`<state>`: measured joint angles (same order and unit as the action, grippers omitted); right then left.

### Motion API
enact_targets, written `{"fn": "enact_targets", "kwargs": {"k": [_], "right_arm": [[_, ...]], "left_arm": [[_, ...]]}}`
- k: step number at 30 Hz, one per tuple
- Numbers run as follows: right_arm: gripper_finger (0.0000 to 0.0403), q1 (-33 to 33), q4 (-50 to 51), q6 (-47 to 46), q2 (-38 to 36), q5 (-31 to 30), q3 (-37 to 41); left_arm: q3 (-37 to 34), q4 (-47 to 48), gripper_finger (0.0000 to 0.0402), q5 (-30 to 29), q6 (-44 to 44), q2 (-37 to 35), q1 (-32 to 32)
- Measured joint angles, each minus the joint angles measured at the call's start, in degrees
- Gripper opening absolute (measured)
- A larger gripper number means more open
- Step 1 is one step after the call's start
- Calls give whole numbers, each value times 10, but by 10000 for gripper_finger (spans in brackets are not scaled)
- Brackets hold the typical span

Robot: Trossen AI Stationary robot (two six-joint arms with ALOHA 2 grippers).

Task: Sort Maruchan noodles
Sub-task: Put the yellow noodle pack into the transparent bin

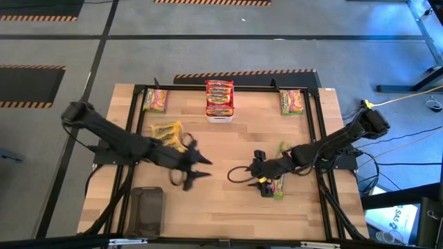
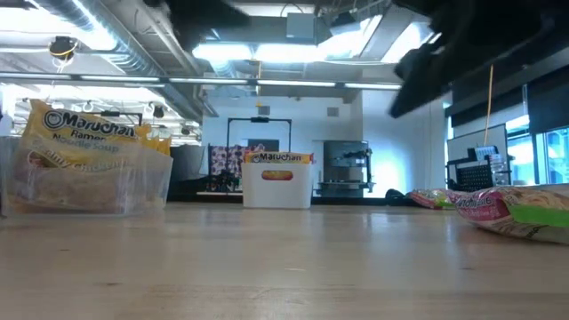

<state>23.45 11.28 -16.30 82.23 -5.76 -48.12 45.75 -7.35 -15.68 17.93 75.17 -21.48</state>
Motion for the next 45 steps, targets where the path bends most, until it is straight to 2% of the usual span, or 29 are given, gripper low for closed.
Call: {"fn": "enact_targets", "kwargs": {"k": [4, 7, 11, 16, 21, 26, 29, 35, 45], "right_arm": [[269, 28, 63, -51, -13, 2, 0], [269, 52, 76, -80, -15, -20, 0], [269, 75, 67, -91, -11, -52, 0], [269, 86, 53, -94, -6, -88, 0], [269, 89, 50, -94, 0, -114, 1], [269, 88, 52, -90, 7, -125, 1], [269, 88, 51, -90, 8, -127, 1], [269, 88, 52, -89, 10, -127, 1], [269, 88, 51, -89, 10, -127, 1]], "left_arm": [[25, -74, 200, 4, 22, 120, -7], [61, -62, 200, 11, 60, 186, -13], [142, 161, 198, 26, 108, 178, -5], [219, 489, 191, -36, 243, 115, -9], [231, 689, 172, -46, 376, 50, -25], [230, 872, 124, -37, 508, 34, -48], [225, 895, 86, -28, 528, 28, -55], [199, 893, 10, -11, 509, 30, -51], [152, 881, 4, 4, 512, 32, -50]]}}
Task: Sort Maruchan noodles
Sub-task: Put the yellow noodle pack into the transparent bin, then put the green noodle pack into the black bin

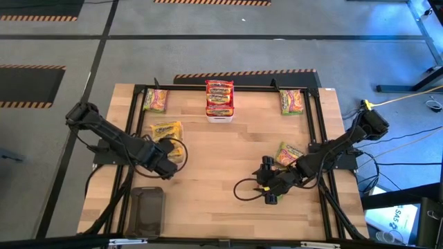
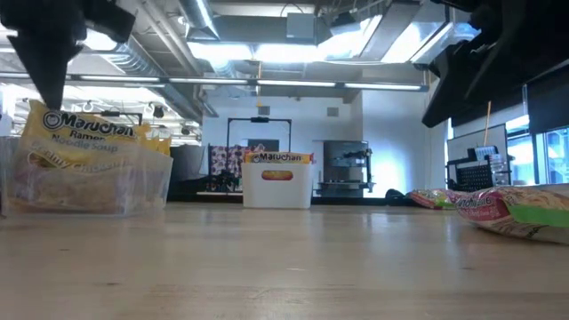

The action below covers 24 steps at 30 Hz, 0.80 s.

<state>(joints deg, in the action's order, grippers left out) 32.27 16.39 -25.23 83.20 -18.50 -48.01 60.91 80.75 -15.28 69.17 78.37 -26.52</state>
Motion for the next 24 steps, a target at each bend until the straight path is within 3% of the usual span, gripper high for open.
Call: {"fn": "enact_targets", "kwargs": {"k": [10, 19, 21, 24], "right_arm": [[269, 0, 0, 0, 0, -4, 0], [269, 0, 2, 4, 0, 1, 0], [269, 4, 2, 0, -4, 14, 0], [269, 31, 4, -18, -18, 42, -1]], "left_arm": [[-47, -30, 1, 28, 8, 0, -1], [90, -16, 6, -49, -14, -3, -6], [112, -97, 6, -102, -52, -4, -21], [104, -328, 2, -148, -183, 2, -41]]}}
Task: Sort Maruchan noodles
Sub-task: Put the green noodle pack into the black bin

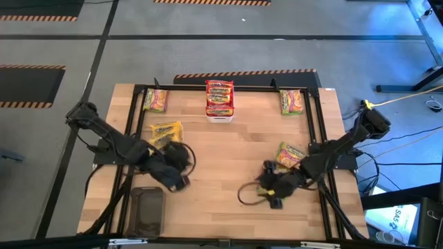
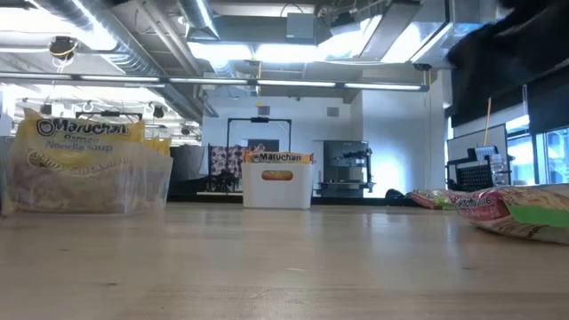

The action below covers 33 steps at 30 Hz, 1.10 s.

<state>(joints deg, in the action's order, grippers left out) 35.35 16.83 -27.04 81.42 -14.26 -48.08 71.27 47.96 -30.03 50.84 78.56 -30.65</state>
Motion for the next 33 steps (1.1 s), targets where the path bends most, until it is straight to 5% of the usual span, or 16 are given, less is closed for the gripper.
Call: {"fn": "enact_targets", "kwargs": {"k": [5, 11, 21, 25, 33], "right_arm": [[269, 63, 85, -86, -18, -6, 0], [269, 136, 243, -245, -21, -56, 0], [269, 145, 289, -333, 25, -86, 1], [269, 149, 355, -378, 46, -37, 1], [269, 131, 329, -379, 93, -89, 18]], "left_arm": [[-33, -345, 2, 42, -194, 80, -3], [-33, -537, 2, 102, -258, 228, 20], [-30, -750, 2, 81, -256, 395, 97], [4, -751, 2, 117, -231, 462, 136], [94, -751, 2, 189, -244, 544, 163]]}}
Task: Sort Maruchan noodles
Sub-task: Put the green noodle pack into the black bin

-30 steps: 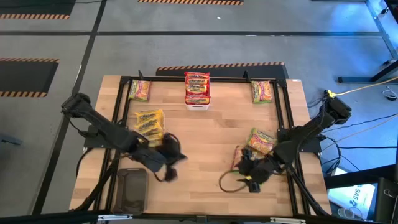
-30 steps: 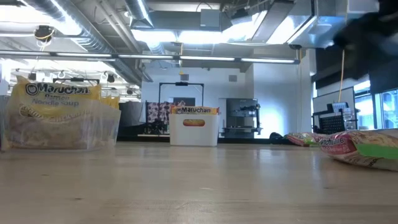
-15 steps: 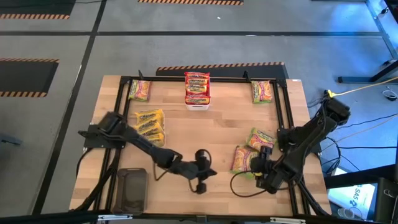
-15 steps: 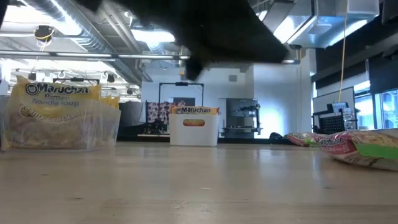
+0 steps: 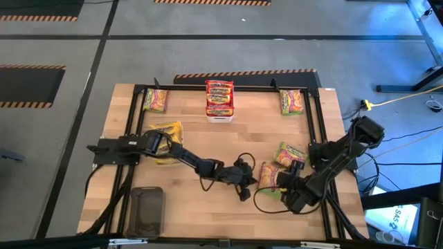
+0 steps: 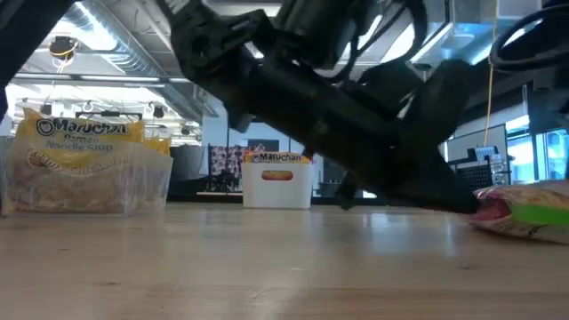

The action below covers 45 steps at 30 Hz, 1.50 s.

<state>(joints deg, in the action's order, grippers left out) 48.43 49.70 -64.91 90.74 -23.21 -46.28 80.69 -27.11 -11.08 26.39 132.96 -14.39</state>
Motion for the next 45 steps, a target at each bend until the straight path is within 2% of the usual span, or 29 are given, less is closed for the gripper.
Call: {"fn": "enact_targets", "kwargs": {"k": [6, 12, 16, 18, 22, 24, 26, 28, 30, 32, 37, 42, 45], "right_arm": [[269, -21, -24, 81, 12, -93, 0], [269, -68, -96, 226, 12, -193, 0], [269, -105, -186, 339, 12, -228, 0], [269, -114, -190, 381, 12, -229, -6], [269, -94, -76, 349, -13, -205, -57], [269, -70, -27, 307, -29, -152, -77], [269, -45, -37, 259, -43, -94, -80], [269, -16, -74, 205, -47, -76, -70], [269, 16, -125, 163, -46, -92, -46], [269, 37, -193, 124, -37, -137, -16], [269, 37, -287, 84, -7, -194, 46], [269, 8, -303, 115, 15, -203, 65], [269, -15, -302, 170, 14, -198, 66]], "left_arm": [[10, -3, 2, 41, 1, 9, -21], [10, -6, 2, 39, 4, 9, -54], [10, -6, 2, 37, 16, 9, -67], [10, 16, 2, 38, 17, 1, -72], [10, 116, 2, 35, 20, -54, -83], [10, 177, 2, 9, 19, -86, -89], [10, 241, 2, -35, 17, -117, -92], [11, 272, 2, -86, 13, -134, -89], [11, 296, 2, -130, 3, -140, -81], [10, 302, 2, -141, 0, -139, -70], [10, 306, 2, -106, 4, -110, -39], [10, 297, 2, -87, 31, -92, -36], [10, 294, 2, -72, 49, -90, -49]]}}
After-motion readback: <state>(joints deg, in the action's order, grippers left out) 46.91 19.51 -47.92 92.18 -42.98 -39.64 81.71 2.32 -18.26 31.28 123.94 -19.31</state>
